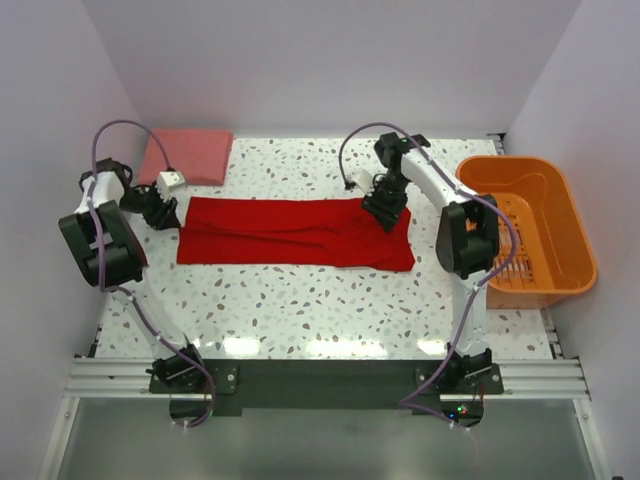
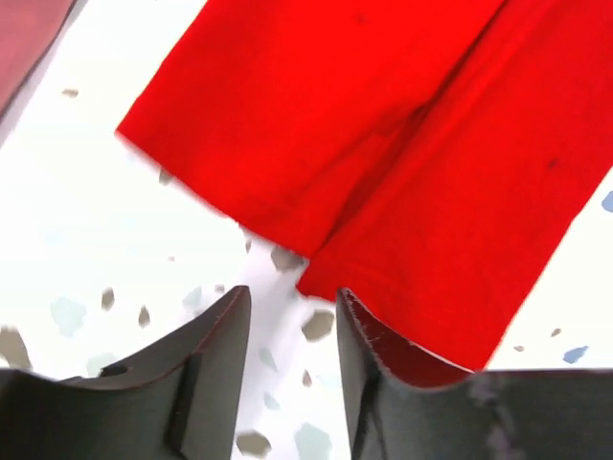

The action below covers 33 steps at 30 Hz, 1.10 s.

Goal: Fold and stack the t-shirts
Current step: Fold the tshirt

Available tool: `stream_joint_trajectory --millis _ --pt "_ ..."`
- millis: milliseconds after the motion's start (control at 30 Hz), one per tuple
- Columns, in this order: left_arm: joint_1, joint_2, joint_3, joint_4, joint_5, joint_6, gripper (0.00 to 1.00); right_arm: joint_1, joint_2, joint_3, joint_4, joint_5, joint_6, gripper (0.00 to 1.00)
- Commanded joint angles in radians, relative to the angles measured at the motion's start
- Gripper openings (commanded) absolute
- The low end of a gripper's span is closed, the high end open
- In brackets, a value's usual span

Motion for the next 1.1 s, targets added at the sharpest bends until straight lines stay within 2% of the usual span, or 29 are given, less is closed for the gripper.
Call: stream_joint_trajectory --millis 0,33,67,167,333,567,800,900,1000,1033,1067 --pt "0.052 -0.048 0.044 -0.061 0.037 -0.179 0.47 -0.052 -0.098 -0.056 -0.081 -0.070 0.153 0.47" --pt "0.067 -0.060 0.027 -0.081 0.040 -0.193 0.48 -0.066 -0.130 -0.087 -0.081 -0.091 0.175 0.47" --pt "0.077 -0.070 0.013 -0.106 0.048 -0.206 0.54 -0.074 -0.146 -0.145 -0.080 -0.102 0.222 0.47" --pt "0.097 -0.108 -0.070 -0.100 0.057 -0.291 0.55 -0.106 -0.184 -0.217 -0.063 -0.166 0.293 0.46" --pt "0.100 -0.148 -0.217 0.007 0.058 -0.438 0.55 -0.144 -0.209 -0.363 0.052 -0.170 0.330 0.47" --pt "0.100 -0.142 -0.305 0.116 0.039 -0.555 0.56 -0.163 -0.187 -0.443 0.149 -0.170 0.342 0.49" --pt "0.100 -0.119 -0.334 0.152 0.016 -0.579 0.57 -0.163 -0.134 -0.444 0.166 -0.174 0.331 0.48" --pt "0.098 -0.116 -0.343 0.175 -0.003 -0.596 0.57 -0.163 -0.117 -0.438 0.156 -0.183 0.321 0.41" --pt "0.098 -0.108 -0.349 0.189 -0.023 -0.607 0.57 -0.163 -0.111 -0.426 0.146 -0.186 0.310 0.30" --pt "0.098 -0.104 -0.351 0.187 -0.021 -0.607 0.57 -0.163 -0.112 -0.426 0.141 -0.188 0.308 0.19" --pt "0.098 -0.104 -0.354 0.184 -0.024 -0.608 0.56 -0.163 -0.111 -0.424 0.140 -0.188 0.304 0.13"
